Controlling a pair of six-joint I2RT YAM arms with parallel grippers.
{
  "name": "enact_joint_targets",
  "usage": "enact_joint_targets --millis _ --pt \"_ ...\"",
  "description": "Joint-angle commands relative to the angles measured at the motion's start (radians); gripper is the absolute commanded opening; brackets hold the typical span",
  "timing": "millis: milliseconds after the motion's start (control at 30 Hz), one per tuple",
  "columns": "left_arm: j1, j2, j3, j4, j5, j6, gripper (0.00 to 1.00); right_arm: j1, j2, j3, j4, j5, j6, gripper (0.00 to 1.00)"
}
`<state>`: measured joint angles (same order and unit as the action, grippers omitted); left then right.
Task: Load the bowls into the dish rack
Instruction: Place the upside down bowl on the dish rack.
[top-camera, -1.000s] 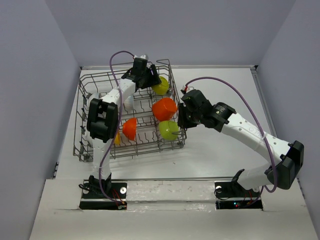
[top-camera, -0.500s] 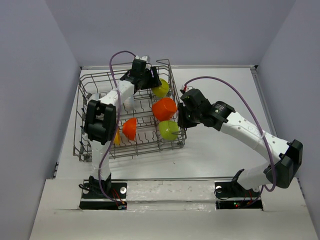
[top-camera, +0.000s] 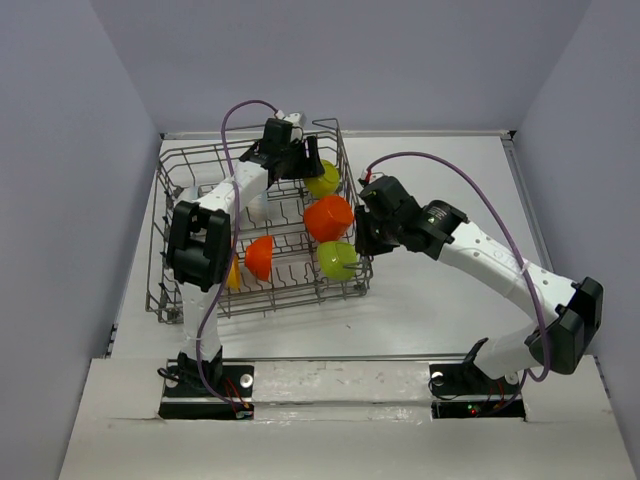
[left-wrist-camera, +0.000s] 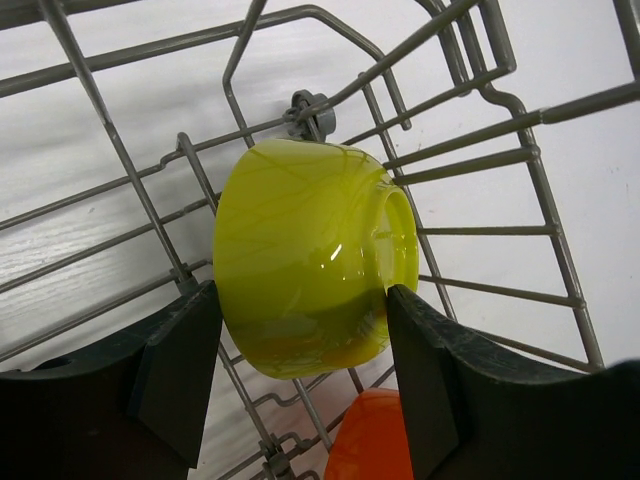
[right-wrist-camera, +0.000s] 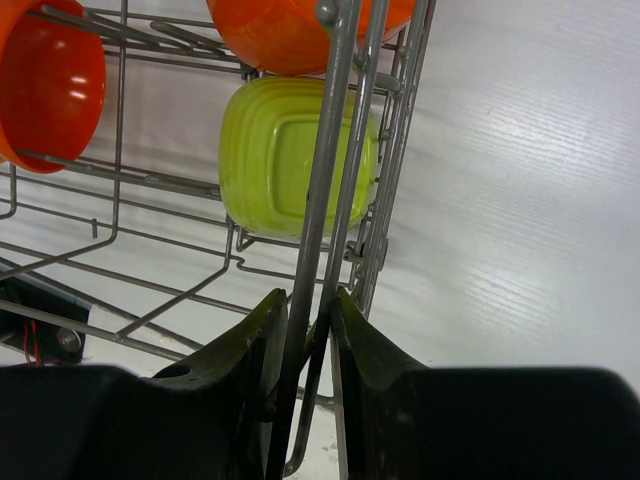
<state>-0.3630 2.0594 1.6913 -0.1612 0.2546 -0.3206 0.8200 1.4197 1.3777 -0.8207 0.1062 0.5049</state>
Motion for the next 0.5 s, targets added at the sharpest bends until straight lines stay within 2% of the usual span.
enact_joint_targets --millis 0,467 --pt "-0.024 -0.013 -0.018 -0.291 0.038 0.084 0.51 0.011 0.036 0.047 0.167 -0.071 0.006 0.13" --pt "-0.021 -0.019 -0.018 -0.354 0.035 0.146 0.6 0.011 0.054 0.064 0.167 -0.08 0.0 0.13"
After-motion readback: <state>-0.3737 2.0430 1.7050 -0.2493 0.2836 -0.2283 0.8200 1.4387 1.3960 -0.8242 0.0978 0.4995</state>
